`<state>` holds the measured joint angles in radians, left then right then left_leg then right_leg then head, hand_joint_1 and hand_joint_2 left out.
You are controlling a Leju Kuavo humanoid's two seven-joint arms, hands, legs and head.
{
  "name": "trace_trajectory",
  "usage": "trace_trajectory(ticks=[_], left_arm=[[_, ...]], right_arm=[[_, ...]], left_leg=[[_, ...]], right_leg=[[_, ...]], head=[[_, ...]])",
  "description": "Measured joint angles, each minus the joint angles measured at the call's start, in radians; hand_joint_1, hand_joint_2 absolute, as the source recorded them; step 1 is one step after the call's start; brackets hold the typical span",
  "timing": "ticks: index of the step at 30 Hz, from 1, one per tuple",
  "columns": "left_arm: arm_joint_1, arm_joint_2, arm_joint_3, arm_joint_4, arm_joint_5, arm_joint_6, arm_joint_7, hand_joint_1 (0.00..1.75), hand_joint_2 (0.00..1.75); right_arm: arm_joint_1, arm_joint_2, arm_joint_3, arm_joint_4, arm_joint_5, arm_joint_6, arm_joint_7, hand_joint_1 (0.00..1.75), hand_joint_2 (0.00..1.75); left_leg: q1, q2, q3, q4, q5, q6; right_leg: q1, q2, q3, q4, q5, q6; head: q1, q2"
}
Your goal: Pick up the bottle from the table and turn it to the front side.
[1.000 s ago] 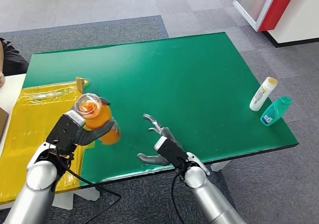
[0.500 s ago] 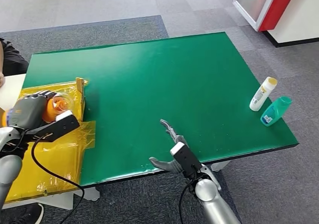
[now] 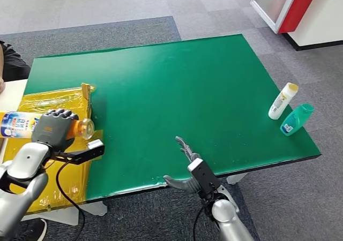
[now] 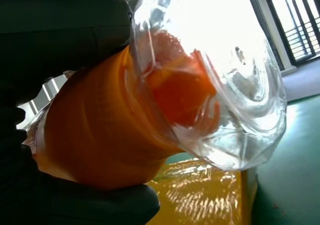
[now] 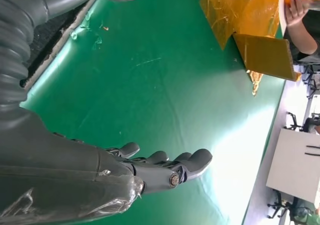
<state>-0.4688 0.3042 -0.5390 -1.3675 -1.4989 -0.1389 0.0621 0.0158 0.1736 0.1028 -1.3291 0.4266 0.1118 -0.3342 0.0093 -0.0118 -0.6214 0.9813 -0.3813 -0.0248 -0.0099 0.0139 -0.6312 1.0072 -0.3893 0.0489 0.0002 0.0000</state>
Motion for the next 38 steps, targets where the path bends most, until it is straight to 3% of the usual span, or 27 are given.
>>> trace_trajectory(ticks=[7,15,20,26,33,34,35,37,38], left_arm=[[0.057,-0.083,-0.019,0.138,-0.050,0.044,0.008,1.75,1.75],[0.077,-0.139,-0.010,0.211,-0.061,0.079,0.007,1.75,1.75],[0.089,-0.203,0.023,0.287,-0.069,0.159,0.074,1.75,1.75],[0.085,-0.233,0.063,0.346,-0.071,0.200,0.133,1.75,1.75],[0.078,-0.248,0.083,0.376,-0.072,0.203,0.140,1.73,1.75],[0.077,-0.249,0.084,0.379,-0.072,0.204,0.140,1.62,1.75],[0.077,-0.250,0.085,0.381,-0.072,0.205,0.141,1.37,1.75],[0.077,-0.251,0.086,0.384,-0.072,0.205,0.146,0.56,1.75],[0.077,-0.252,0.087,0.385,-0.072,0.205,0.148,0.31,1.75]], right_arm=[[-0.017,0.009,0.008,0.038,0.010,0.005,-0.005,0.00,1.75],[-0.026,0.016,0.011,0.062,0.019,0.006,-0.004,0.00,1.75],[-0.031,0.028,0.018,0.074,0.040,0.012,-0.001,0.00,1.75],[-0.030,0.034,0.028,0.089,0.051,0.015,0.001,0.00,1.75],[-0.030,0.034,0.037,0.108,0.052,0.016,0.002,0.00,1.75],[-0.030,0.034,0.037,0.110,0.053,0.016,0.002,0.00,1.75],[-0.030,0.034,0.037,0.112,0.053,0.016,0.002,0.00,1.75],[-0.030,0.034,0.037,0.115,0.053,0.016,0.002,0.00,1.75],[-0.030,0.034,0.037,0.115,0.053,0.016,0.002,0.00,1.75]], left_leg=[[0.000,0.000,-0.001,0.000,0.000,0.000],[0.000,0.000,-0.001,0.000,0.000,0.000],[0.000,0.000,-0.001,0.000,0.000,0.000],[0.000,0.000,-0.001,0.000,0.000,0.000],[0.000,0.000,-0.001,0.000,0.000,0.000],[0.000,0.000,-0.001,0.000,0.000,0.000],[0.000,0.000,-0.001,0.000,0.000,0.000],[0.000,0.000,-0.001,0.000,0.000,0.000],[0.000,0.000,-0.001,0.000,0.000,0.000]], right_leg=[[0.000,0.000,0.000,0.000,0.000,0.000],[0.000,0.000,0.000,0.000,0.000,0.000],[0.000,0.000,0.000,0.000,0.000,0.000],[0.000,0.000,0.000,0.000,0.000,0.000],[0.000,0.000,0.000,0.000,0.000,0.000],[0.000,0.000,0.000,0.000,0.000,0.000],[0.000,0.000,0.000,0.000,0.000,0.000],[0.000,0.000,0.000,0.000,0.000,0.000],[0.000,0.000,0.000,0.000,0.000,0.000]], head=[[0.000,0.000],[0.000,0.000],[0.000,0.000],[0.000,0.000],[0.000,0.000],[0.000,0.000],[0.000,0.000],[0.000,0.000],[0.000,0.000]])
